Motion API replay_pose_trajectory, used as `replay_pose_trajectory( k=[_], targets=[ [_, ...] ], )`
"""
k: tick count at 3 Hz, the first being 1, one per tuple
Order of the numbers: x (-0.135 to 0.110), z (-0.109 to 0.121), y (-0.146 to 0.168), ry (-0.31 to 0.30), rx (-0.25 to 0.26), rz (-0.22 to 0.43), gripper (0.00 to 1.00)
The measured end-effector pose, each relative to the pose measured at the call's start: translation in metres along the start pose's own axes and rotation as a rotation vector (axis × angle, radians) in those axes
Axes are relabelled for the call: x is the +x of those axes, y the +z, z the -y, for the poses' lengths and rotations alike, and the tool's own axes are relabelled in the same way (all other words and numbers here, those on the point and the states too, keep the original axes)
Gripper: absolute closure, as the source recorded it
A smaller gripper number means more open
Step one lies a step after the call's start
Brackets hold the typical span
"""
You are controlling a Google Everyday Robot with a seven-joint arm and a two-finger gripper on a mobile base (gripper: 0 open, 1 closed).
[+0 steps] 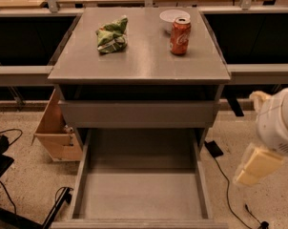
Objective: Close middle drawer
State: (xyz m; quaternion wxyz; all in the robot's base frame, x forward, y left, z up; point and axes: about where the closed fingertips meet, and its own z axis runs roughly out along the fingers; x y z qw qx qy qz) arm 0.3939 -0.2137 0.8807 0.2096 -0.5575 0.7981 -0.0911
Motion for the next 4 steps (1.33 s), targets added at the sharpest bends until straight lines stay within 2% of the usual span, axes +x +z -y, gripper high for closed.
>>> replay_pose_trajectory(
  k=[1,2,3,4],
  targets=[
    [0.026,-0.041,0.05,0.042,-0.007,0.004,0.0],
    [0.062,-0.097,0.11,0.078,-0.065,-0.041,0.0],
    [0.061,-0.096,0.11,0.077,-0.064,-0.039,0.0],
    [0.063,-0.105,0.141,0.087,-0.103,-0.022,0.04]
  ],
)
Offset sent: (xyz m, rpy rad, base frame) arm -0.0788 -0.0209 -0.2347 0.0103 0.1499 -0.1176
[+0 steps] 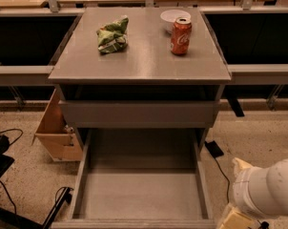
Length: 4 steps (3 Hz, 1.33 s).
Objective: Close middle drawer
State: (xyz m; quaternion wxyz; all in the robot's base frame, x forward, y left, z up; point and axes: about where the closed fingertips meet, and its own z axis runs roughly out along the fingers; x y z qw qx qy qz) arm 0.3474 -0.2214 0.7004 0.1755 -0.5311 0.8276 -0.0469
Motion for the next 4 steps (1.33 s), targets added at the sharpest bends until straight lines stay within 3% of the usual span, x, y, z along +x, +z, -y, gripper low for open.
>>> replay_pose_trajectory(
  k=[1,2,3,4],
  targets=[
    [0.005,-0.033,0.065,0.022,-0.089,0.02,0.21],
    [0.028,-0.083,0.132,0.061,-0.162,0.016,0.45],
    [0.052,-0.124,0.182,0.108,-0.209,0.028,0.68],
    [0.062,-0.136,0.219,0.133,-0.218,0.077,0.91]
  ],
)
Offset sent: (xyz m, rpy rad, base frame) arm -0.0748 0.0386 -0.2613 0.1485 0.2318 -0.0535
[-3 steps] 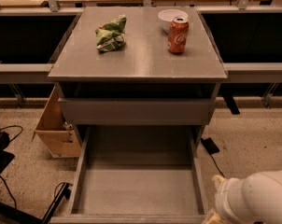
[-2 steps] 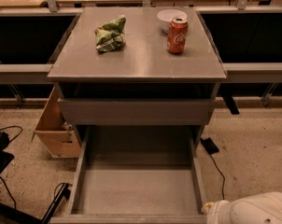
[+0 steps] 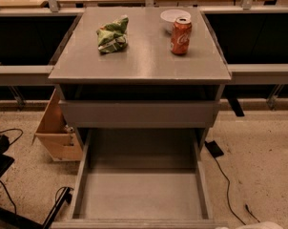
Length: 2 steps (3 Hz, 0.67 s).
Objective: Close middle drawer
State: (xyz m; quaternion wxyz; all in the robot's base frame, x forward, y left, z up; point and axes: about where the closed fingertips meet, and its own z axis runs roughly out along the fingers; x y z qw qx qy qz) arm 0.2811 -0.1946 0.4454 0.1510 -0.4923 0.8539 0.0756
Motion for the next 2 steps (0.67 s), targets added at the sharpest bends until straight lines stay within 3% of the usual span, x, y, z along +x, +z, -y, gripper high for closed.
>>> replay_pose_trajectory(
  k=[1,2],
  targets=[
    [-0.006,0.018,0.037,0.023,0.01,0.078,1.0],
    [-0.016,0.029,0.056,0.038,0.019,0.13,1.0]
  ],
)
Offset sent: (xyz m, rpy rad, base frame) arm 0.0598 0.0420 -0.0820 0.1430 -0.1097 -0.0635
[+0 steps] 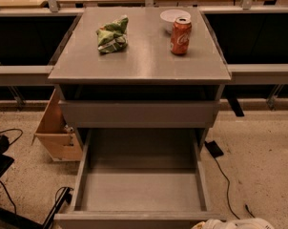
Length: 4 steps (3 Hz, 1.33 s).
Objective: Close middle drawer
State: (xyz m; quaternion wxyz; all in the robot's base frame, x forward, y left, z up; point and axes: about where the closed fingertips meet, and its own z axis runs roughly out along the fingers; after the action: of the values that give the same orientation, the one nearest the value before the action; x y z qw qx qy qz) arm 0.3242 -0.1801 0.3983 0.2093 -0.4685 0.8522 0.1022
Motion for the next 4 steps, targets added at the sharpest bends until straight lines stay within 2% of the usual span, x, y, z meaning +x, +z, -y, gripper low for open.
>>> replay_pose_trajectory(
  k=[1,2,3,4],
  targets=[
    [0.0,0.0,0.0,0.0,0.0,0.0,1.0],
    [-0.016,0.011,0.016,-0.011,0.007,0.045,1.0],
    [-0.045,0.031,0.039,-0.038,0.02,0.116,1.0],
    [-0.088,0.067,0.068,-0.06,0.037,0.19,1.0]
  ],
)
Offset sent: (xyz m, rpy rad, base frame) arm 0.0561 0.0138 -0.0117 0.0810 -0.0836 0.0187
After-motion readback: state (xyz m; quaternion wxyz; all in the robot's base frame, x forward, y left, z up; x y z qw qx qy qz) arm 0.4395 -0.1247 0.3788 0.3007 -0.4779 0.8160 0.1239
